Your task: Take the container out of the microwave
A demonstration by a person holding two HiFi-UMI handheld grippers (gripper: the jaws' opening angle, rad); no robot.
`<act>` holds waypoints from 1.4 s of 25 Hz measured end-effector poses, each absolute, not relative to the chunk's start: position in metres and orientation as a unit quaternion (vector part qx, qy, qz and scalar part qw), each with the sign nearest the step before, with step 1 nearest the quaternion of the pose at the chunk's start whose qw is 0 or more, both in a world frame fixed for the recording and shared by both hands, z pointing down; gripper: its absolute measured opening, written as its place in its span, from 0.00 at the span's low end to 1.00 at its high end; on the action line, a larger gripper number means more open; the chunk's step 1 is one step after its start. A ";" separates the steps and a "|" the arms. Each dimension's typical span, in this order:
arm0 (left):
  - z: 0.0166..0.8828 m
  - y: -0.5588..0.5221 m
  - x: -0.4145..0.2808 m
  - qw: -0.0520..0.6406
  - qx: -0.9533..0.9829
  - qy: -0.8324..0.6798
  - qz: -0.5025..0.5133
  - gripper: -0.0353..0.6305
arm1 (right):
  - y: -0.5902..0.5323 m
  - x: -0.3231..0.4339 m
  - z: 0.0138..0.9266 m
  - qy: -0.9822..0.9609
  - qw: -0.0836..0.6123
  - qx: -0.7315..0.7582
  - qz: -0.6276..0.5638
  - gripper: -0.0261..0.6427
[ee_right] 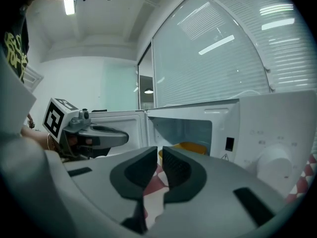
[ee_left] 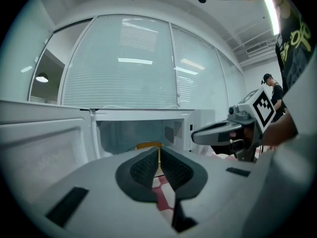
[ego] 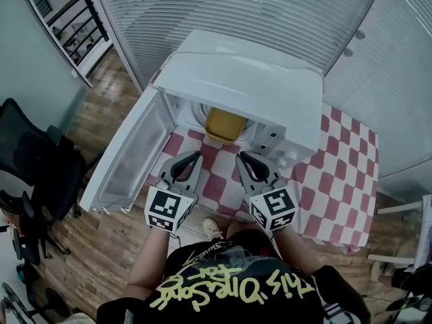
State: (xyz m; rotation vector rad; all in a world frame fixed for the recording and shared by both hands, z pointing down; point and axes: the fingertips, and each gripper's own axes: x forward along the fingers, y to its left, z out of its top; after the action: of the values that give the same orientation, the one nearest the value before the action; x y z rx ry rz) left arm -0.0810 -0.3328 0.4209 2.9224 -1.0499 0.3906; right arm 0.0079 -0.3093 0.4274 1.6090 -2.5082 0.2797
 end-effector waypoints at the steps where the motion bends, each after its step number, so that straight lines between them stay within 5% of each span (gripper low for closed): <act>1: 0.421 -0.335 -0.081 0.003 0.934 -0.334 0.127 0.07 | -0.311 0.008 0.429 -0.836 0.074 0.535 0.095 0.06; 6: 0.423 -0.345 -0.079 -0.004 0.935 -0.331 0.128 0.07 | -0.314 0.009 0.445 -0.837 0.087 0.527 0.115 0.23; 11: 0.429 -0.357 -0.076 -0.018 0.938 -0.319 0.136 0.27 | -0.324 0.009 0.460 -0.833 0.106 0.531 0.117 0.35; 35: 0.474 -0.389 -0.072 0.037 0.949 -0.285 0.132 0.41 | -0.360 0.012 0.499 -0.800 0.149 0.565 0.134 0.40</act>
State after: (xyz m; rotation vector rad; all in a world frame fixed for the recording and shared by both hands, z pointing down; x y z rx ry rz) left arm -0.0716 -0.3893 0.4743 2.9114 -0.8757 0.4055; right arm 0.0122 -0.3595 0.4994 1.6241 -2.3011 0.3862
